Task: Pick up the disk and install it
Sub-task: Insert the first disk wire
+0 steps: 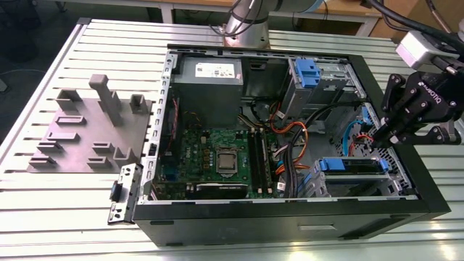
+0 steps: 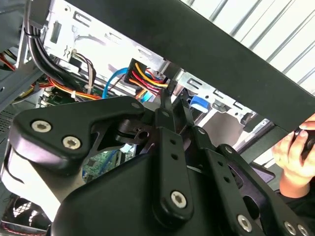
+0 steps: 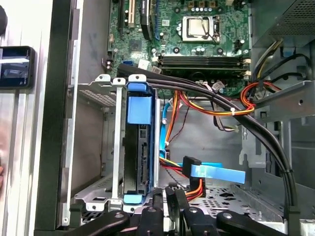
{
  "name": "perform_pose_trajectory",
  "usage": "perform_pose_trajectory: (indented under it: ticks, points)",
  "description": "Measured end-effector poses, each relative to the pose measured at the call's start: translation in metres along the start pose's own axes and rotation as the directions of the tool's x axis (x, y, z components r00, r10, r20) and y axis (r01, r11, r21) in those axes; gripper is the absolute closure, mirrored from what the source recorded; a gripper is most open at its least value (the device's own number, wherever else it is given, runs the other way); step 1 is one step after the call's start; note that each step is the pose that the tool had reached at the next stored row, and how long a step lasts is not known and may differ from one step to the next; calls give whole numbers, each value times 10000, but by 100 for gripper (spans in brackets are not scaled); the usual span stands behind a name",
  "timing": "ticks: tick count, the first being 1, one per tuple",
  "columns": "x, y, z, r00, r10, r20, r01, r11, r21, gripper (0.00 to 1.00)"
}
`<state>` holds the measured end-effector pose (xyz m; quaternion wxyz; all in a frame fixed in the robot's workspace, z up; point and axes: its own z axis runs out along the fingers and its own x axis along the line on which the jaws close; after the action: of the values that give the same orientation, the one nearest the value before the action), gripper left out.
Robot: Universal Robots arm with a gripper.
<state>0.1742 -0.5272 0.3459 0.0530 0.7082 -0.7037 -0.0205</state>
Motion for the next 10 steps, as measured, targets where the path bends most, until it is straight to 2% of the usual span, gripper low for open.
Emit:
perform_pose_trajectory:
  ticks: [10]
  points:
    - [-1, 2, -19, 9999, -129, -9, 129, 9999, 6, 75]
